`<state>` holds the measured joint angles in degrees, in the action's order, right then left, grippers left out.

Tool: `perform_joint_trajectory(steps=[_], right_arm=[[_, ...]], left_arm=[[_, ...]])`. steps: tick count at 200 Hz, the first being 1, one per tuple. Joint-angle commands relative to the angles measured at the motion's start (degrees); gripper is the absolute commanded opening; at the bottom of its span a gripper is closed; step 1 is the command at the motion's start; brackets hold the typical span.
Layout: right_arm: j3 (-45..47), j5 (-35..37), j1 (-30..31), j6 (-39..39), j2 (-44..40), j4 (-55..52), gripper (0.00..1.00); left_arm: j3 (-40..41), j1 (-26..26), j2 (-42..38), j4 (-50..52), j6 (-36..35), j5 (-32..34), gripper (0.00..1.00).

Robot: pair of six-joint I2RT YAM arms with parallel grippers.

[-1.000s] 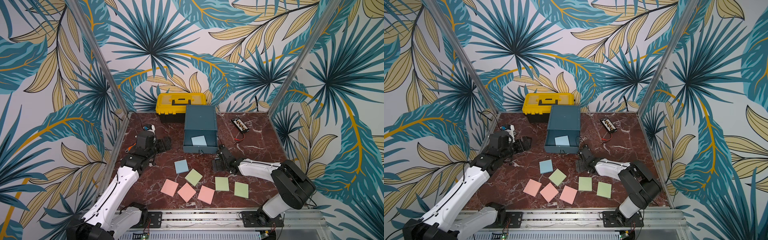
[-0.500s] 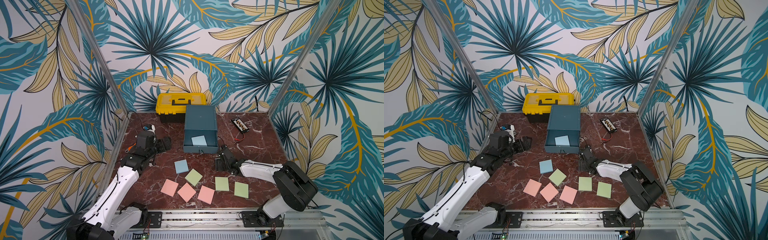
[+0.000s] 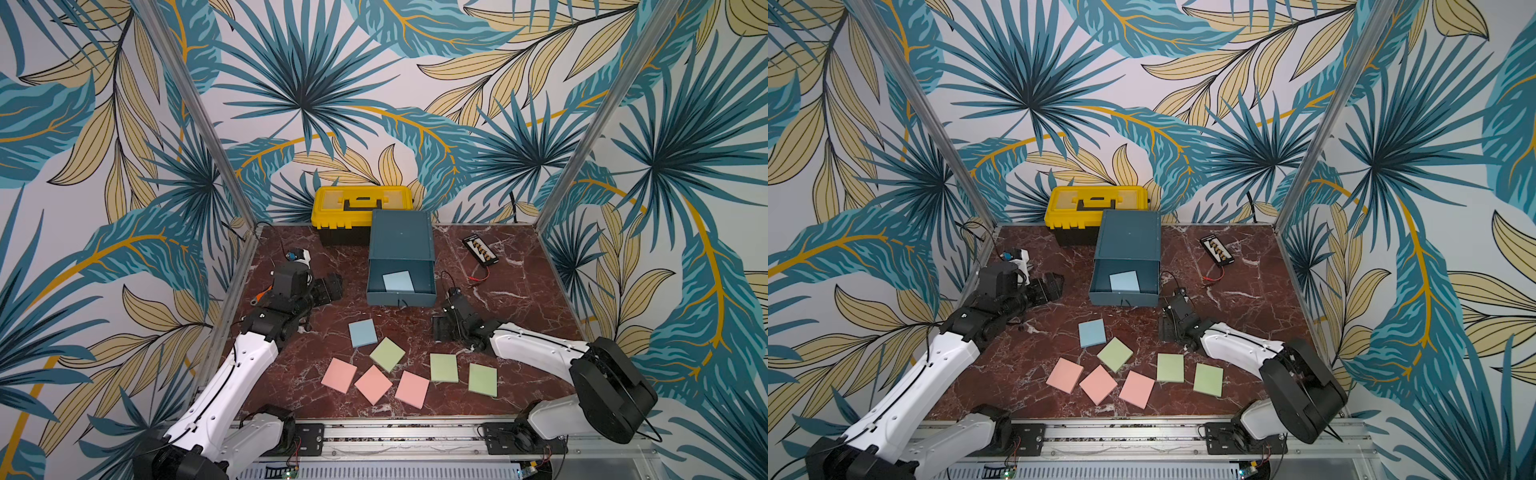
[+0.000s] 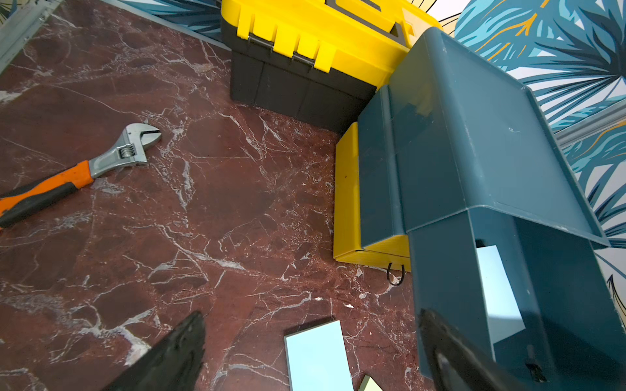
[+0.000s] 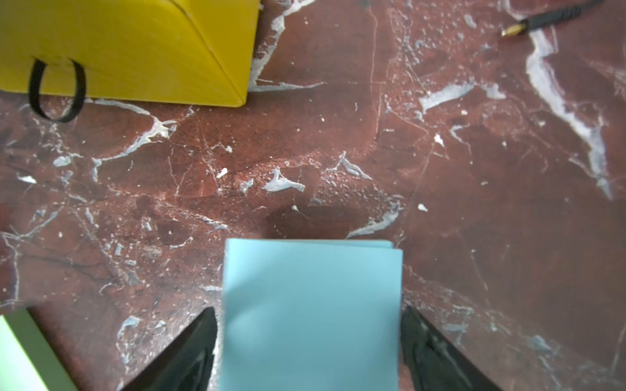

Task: Please put the sticky notes in the drawer by color
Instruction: Pick up the sticky notes from the center of the board.

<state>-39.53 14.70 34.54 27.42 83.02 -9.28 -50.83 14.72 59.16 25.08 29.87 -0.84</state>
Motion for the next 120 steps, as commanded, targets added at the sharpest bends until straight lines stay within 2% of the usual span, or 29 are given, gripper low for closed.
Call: perform_joint_trajectory(steps=[1, 37, 77, 85, 100, 120], right_arm=[[-0.6, -0.6, 0.1, 0.9, 2.9, -1.0, 0.89], [-1.0, -0.6, 0.0, 2.0, 6.8, 0.6, 0.93], [-1.9, 0.4, 0.0, 2.0, 9.6, 0.3, 0.93], [-2.0, 0.2, 0.1, 2.0, 9.9, 0.1, 0.89], [-1.3, -0.5, 0.1, 2.4, 9.6, 0.3, 0.75], [0.4, 0.2, 0.1, 3.0, 8.0, 0.5, 0.67]], left_arm=[[-1.7, 0.3, 0.2, -1.3, -0.8, 0.3, 1.0], [-1.5, 0.3, -0.2, -0.7, -1.2, 0.8, 1.0], [-0.9, 0.2, -0.2, -1.0, -1.1, 1.2, 1.0], [-0.9, 0.3, -0.2, -1.1, -1.1, 1.2, 1.0], [-0.9, 0.3, -0.3, -1.1, -1.0, 1.3, 1.0], [-0.8, 0.3, -0.1, -1.3, -1.0, 1.3, 1.0]])
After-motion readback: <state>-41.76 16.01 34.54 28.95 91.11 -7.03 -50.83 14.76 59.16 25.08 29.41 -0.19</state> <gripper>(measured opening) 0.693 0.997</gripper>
